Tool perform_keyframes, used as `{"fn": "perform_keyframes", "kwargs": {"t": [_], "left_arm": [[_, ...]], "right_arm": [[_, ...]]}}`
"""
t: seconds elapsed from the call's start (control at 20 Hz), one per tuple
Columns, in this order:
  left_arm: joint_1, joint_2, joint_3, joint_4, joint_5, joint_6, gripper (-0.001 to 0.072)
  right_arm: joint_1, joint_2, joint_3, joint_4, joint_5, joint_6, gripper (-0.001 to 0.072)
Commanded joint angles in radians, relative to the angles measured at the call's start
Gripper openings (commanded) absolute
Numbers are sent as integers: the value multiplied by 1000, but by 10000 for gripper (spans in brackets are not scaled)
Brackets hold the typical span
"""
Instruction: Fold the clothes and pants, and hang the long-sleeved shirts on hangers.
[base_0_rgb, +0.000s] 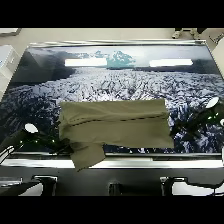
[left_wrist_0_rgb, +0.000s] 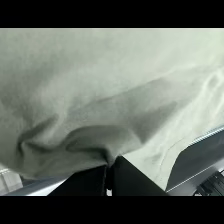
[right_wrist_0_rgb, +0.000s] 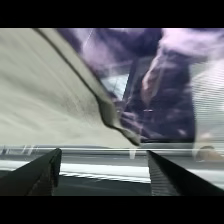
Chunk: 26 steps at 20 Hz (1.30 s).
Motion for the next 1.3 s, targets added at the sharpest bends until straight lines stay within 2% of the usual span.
{"fn": "perform_keyframes", "kwargs": {"t": [0.0,0.15,0.25,0.3,0.35,0.4,0.55,0.7,0.8,1.0,1.25], "left_arm": [[0,32,0,0,4,0,24],[0,54,0,0,-6,0,24],[0,60,0,0,-6,0,24],[0,60,0,0,-6,0,24],[0,60,0,0,-7,0,24],[0,61,2,0,-12,0,24],[0,91,63,42,-30,0,23],[34,100,213,102,-76,-1,22],[63,82,320,132,-34,-35,22],[52,-105,615,129,-11,-46,23],[13,-414,945,93,-61,-89,23]], "right_arm": [[0,11,-132,45,-102,-43,626],[0,11,-151,52,-143,-42,587],[0,11,-151,62,-145,-40,485],[0,11,-151,69,-143,-38,354],[0,11,-151,81,-129,-40,177],[0,13,-150,87,-114,-43,36],[0,40,-87,88,-100,-65,31],[1,48,87,115,-100,-46,30],[32,47,198,117,-165,-28,30],[122,-26,316,100,-375,63,30],[211,-182,380,101,-488,79,32]]}}
